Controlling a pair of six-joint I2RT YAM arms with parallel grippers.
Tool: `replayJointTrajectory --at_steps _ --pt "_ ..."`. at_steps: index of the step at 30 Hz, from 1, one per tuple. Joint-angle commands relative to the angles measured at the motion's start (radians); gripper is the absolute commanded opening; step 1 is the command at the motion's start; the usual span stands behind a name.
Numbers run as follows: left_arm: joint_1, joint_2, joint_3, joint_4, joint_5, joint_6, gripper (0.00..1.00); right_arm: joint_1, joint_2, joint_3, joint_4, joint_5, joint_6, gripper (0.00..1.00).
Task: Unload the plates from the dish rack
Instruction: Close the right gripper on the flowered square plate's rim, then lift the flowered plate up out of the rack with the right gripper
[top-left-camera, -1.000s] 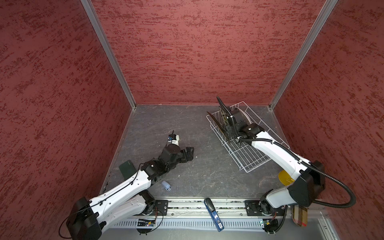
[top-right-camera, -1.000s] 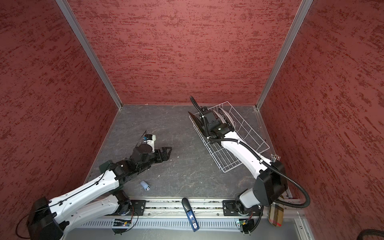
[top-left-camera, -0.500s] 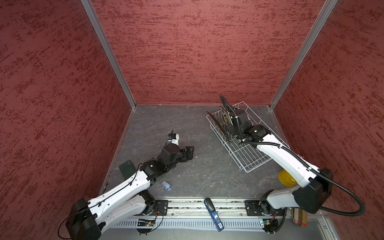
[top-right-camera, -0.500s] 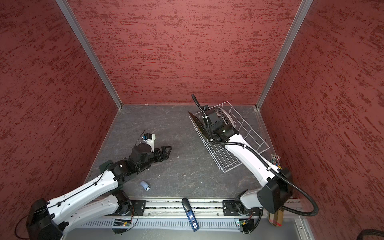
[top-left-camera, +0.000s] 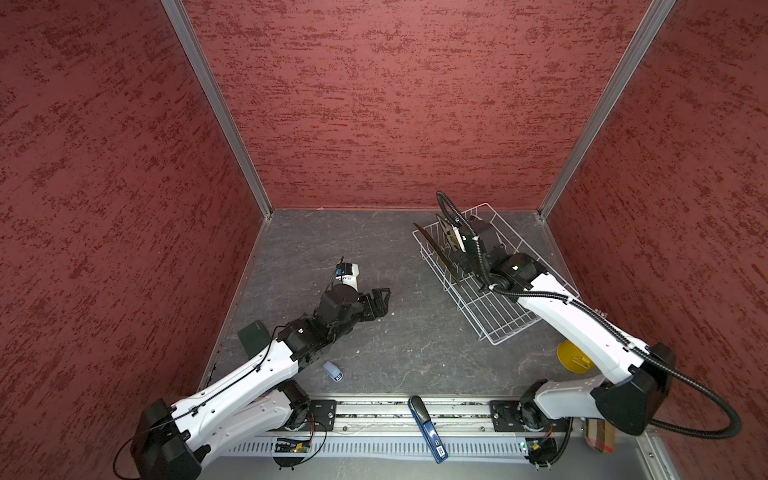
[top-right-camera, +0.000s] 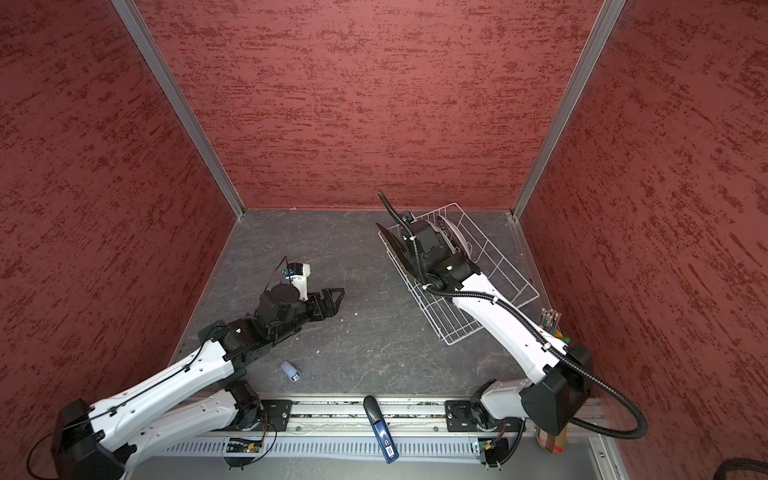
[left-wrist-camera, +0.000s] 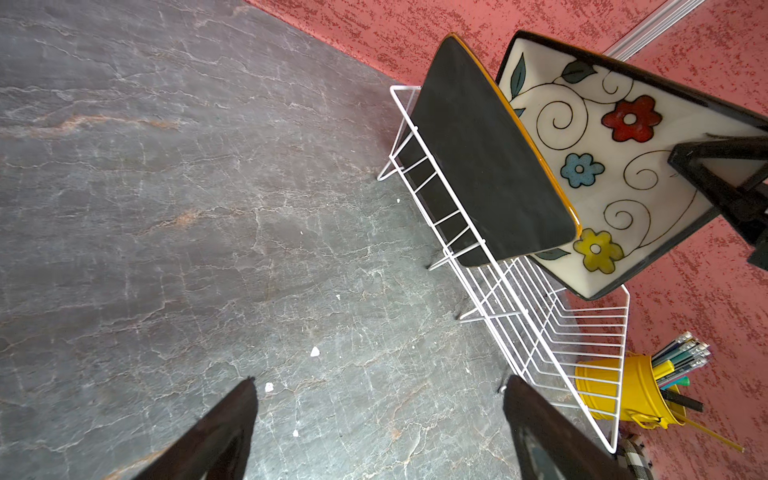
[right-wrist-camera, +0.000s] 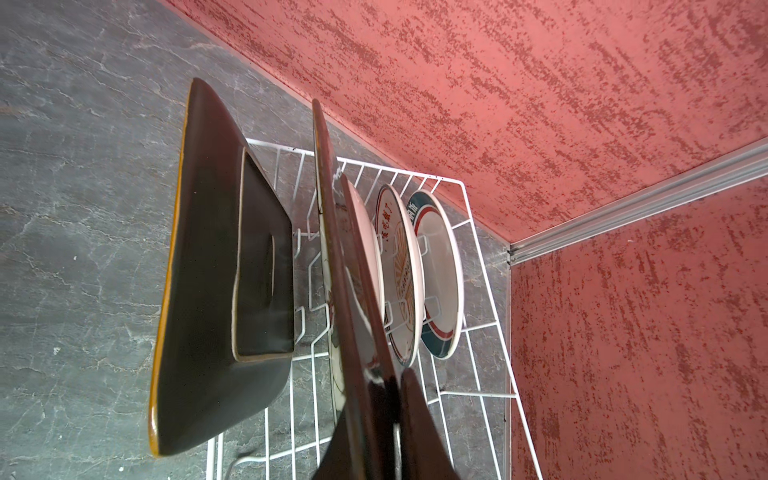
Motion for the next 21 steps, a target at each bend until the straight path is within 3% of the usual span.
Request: replayJointTrajectory --at_steps 1,21 --pt "-0.007 -0.013 0.000 0.046 0.002 -0.023 0.92 0.029 -0.084 0.059 0.201 0.027 0.008 0.00" --pt "-0.050 -0.036 -0.014 0.155 -0.022 -0.083 0.95 0.058 -0.175 0.078 0.238 0.083 -0.004 0.00"
